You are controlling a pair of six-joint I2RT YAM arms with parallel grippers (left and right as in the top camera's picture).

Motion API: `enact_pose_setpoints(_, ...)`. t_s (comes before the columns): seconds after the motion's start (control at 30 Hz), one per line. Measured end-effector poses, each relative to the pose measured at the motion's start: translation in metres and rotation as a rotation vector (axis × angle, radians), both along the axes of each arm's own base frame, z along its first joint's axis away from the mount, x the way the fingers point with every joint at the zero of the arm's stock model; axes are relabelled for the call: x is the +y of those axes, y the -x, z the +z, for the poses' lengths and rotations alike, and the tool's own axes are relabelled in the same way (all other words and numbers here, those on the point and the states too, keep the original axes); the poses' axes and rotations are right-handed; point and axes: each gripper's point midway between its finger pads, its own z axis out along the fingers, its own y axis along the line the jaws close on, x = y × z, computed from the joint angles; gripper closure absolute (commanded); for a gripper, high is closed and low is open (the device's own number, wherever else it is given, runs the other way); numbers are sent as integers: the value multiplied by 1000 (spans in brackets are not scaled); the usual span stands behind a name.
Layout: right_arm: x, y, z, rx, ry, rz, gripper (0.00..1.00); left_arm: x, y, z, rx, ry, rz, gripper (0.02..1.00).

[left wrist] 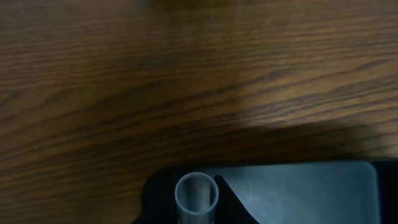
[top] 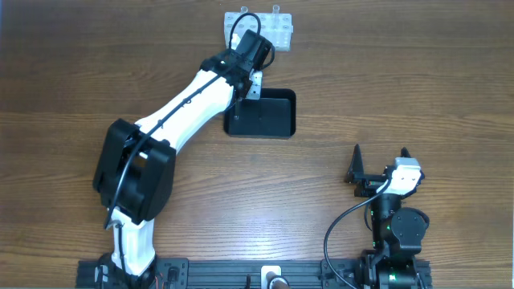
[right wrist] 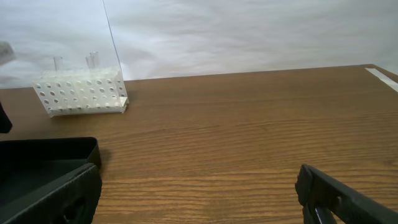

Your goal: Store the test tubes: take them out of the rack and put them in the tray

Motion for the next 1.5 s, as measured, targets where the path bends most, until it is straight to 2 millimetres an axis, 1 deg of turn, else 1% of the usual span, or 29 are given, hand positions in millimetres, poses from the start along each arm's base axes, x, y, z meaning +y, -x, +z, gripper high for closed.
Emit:
enact_pose_setpoints(0.13,0,0,0,0,0,0,9,0,2,-18,36,-12,-3,980)
enact_pose_setpoints(0.2,0,0,0,0,0,0,7,0,3,-21,43,-13,-4,978)
enact_pose_setpoints(0.93,0,0,0,0,0,0,9,2,7,-23,64,-22,-5,978)
enact_pose_setpoints(1.17,0,0,0,0,0,0,7,2,7,-23,64,-22,-5,965)
enact_pose_setpoints(1.2,0,0,0,0,0,0,7,2,7,-23,64,-22,-5,954)
enact_pose_setpoints(1.3,0,0,0,0,0,0,9,2,8,-23,64,-22,-5,851)
enact_pose_setpoints(1.4,0,0,0,0,0,0,7,1,8,-23,66,-20,-7,822)
enact_pose_setpoints(1.5,0,0,0,0,0,0,7,1,8,-23,67,-20,-7,752)
